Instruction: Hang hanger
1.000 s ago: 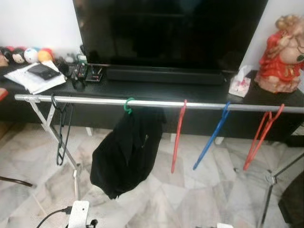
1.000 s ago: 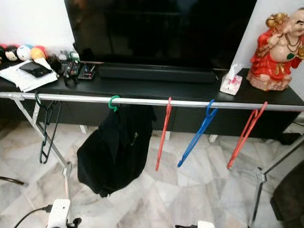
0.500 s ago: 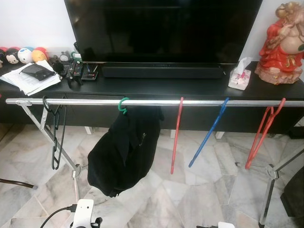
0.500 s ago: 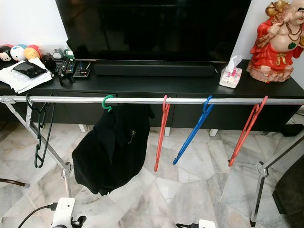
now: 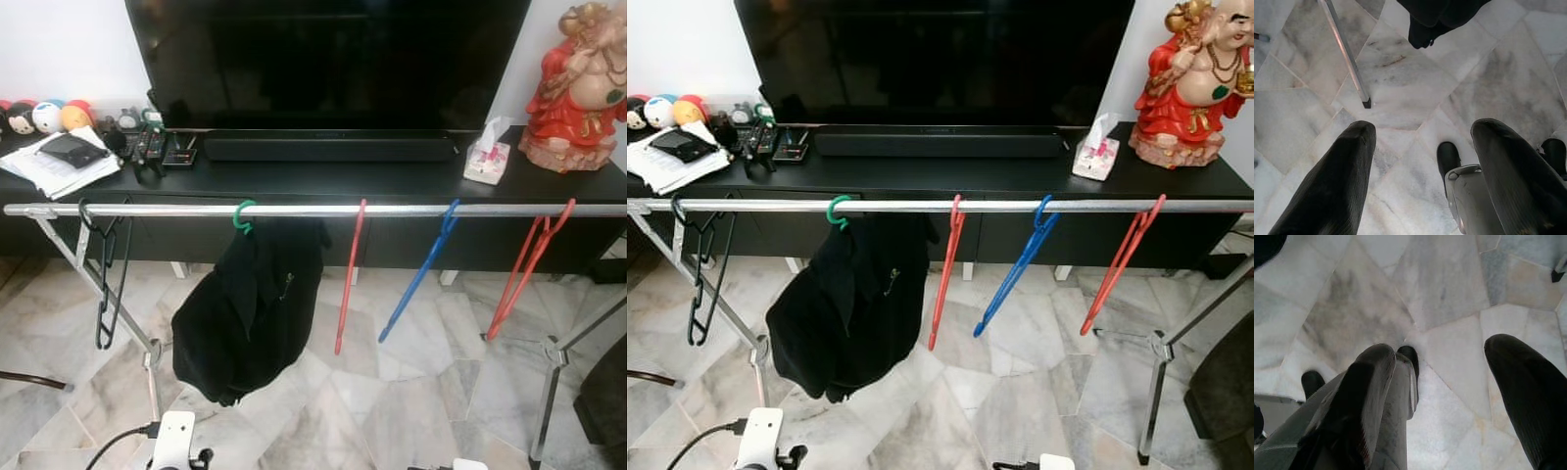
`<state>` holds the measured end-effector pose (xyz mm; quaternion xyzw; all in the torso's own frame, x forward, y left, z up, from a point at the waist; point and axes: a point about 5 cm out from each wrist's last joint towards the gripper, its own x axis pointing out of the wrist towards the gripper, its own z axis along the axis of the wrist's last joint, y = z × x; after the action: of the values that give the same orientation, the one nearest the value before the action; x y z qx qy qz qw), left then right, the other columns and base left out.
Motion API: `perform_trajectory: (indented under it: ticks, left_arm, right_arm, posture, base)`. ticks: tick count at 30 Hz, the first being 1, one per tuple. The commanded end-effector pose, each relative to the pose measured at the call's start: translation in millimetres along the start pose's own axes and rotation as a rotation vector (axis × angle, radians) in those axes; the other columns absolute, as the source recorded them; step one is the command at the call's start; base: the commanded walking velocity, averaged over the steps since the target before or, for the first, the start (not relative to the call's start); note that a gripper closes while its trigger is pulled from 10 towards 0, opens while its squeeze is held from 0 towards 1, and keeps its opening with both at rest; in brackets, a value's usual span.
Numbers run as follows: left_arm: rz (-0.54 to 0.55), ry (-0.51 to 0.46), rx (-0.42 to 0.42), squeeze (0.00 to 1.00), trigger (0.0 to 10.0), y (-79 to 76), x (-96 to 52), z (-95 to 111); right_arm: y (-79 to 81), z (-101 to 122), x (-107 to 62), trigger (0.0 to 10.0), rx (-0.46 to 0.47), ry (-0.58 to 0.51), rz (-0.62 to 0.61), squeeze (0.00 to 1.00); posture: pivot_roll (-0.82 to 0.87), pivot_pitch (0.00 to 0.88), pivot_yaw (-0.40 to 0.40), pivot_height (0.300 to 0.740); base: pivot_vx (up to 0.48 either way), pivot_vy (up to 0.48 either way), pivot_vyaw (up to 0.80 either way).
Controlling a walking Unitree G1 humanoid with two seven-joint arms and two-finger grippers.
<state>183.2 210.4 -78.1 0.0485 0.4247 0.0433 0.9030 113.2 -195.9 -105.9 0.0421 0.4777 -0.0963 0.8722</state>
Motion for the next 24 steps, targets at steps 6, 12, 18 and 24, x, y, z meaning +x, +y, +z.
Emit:
perform_trajectory:
  ticks: [6, 12, 18, 24]
  left_arm:
    - [0.005, 0.027, -0.011, 0.00, 10.0, 0.6, -1.4, -6.8]
    - [0.009, 0.024, -0.021, 0.00, 10.0, 0.5, -1.4, -6.6]
    - [0.010, 0.025, -0.021, 0.00, 10.0, 0.7, -1.4, -6.6]
    - [0.015, 0.026, -0.026, 0.00, 10.0, 1.5, -1.5, -7.1]
  right_arm:
    - [-0.4, 3.5, -1.8, 10.0, 0.072, -0.081, -0.012, 0.00]
    - [-0.3, 5.2, -1.9, 10.0, 0.067, -0.098, -0.001, 0.00]
    - [0.5, 8.9, -2.3, 10.0, 0.059, -0.136, 0.021, 0.00]
    - [1.3, 13.9, -2.9, 10.0, 0.003, -0.180, 0.045, 0.00]
  posture:
    - [-0.04, 0.000, 0.011, 0.740]
    - [-0.03, 0.000, 0.006, 0.740]
    - [-0.04, 0.000, 0.009, 0.740]
    - [-0.05, 0.000, 0.004, 0.740]
  base:
    - [0.000, 0.000, 0.00]
    - [0.000, 0.000, 0.00]
    - [0.000, 0.000, 0.00]
    - [0.000, 0.000, 0.00]
